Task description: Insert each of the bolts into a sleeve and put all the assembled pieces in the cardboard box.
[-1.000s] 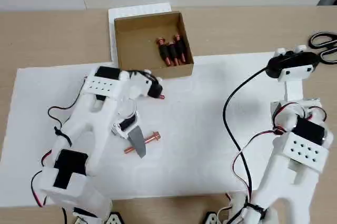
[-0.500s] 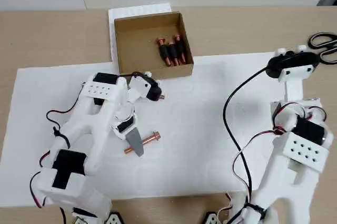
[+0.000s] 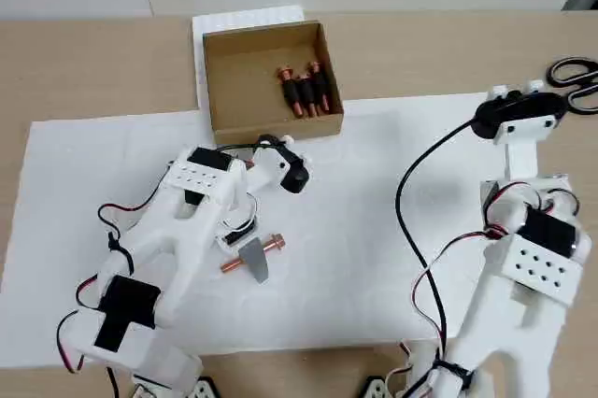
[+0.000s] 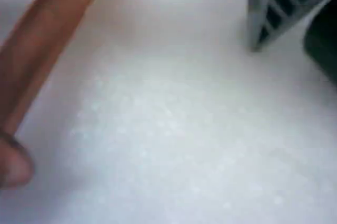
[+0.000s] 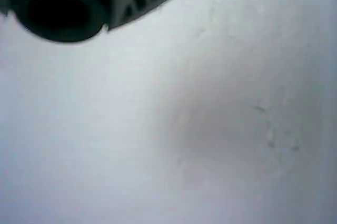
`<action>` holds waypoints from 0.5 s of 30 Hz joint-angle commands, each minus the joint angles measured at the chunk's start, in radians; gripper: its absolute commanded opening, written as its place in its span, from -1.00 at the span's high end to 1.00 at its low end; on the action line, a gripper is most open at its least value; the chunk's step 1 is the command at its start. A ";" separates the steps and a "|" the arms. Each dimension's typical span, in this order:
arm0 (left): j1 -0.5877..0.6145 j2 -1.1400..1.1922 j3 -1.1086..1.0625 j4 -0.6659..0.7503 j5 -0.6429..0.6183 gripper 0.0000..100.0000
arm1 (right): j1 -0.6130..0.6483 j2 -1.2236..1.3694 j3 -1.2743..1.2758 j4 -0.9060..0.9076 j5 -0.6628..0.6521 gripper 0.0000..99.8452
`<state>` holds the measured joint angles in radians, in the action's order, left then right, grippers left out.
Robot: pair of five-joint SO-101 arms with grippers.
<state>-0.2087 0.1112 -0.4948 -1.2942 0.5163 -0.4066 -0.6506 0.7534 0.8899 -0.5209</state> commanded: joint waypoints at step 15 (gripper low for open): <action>-0.169 -0.003 -0.013 -0.012 0.002 0.79 | 0.051 -0.035 0.008 -0.016 0.037 0.99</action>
<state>-0.3575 0.0990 -0.5132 -1.3203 0.5209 -0.3698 -0.6506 0.7656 0.8899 -0.5071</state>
